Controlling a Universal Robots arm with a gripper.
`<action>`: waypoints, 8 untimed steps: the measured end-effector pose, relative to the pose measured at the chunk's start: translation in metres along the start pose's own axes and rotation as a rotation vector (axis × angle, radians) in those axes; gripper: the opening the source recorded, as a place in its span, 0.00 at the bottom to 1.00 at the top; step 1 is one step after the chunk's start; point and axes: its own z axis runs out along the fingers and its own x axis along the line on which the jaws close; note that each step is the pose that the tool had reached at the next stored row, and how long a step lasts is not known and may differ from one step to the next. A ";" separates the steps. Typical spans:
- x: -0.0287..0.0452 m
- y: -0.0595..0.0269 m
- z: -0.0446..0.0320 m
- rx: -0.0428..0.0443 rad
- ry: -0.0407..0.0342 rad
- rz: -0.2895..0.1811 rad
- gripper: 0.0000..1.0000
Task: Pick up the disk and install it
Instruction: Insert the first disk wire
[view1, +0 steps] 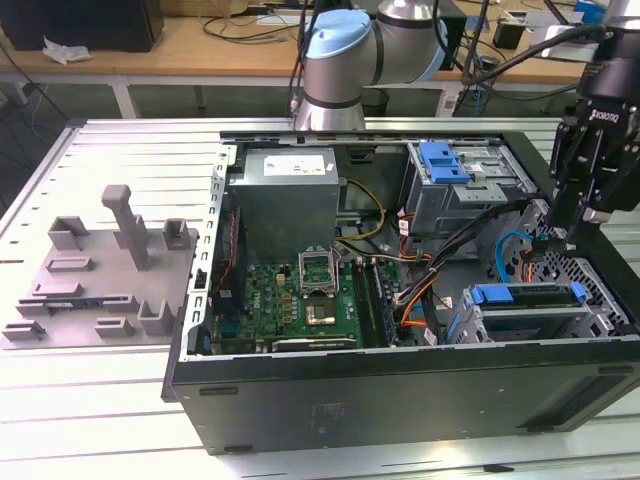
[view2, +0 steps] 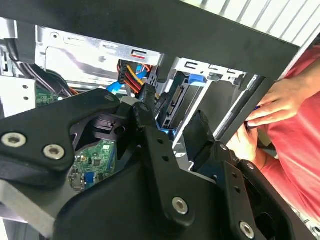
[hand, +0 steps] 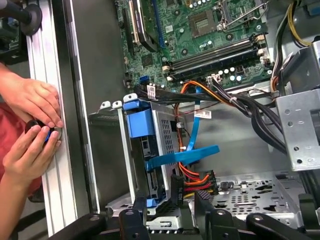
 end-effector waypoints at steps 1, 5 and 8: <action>-0.0007 0.0002 0.0018 0.0001 0.0040 0.002 0.49; -0.0046 0.0030 0.0059 0.0018 0.0173 0.006 0.35; -0.0072 0.0059 0.0058 0.0041 0.0247 0.008 0.35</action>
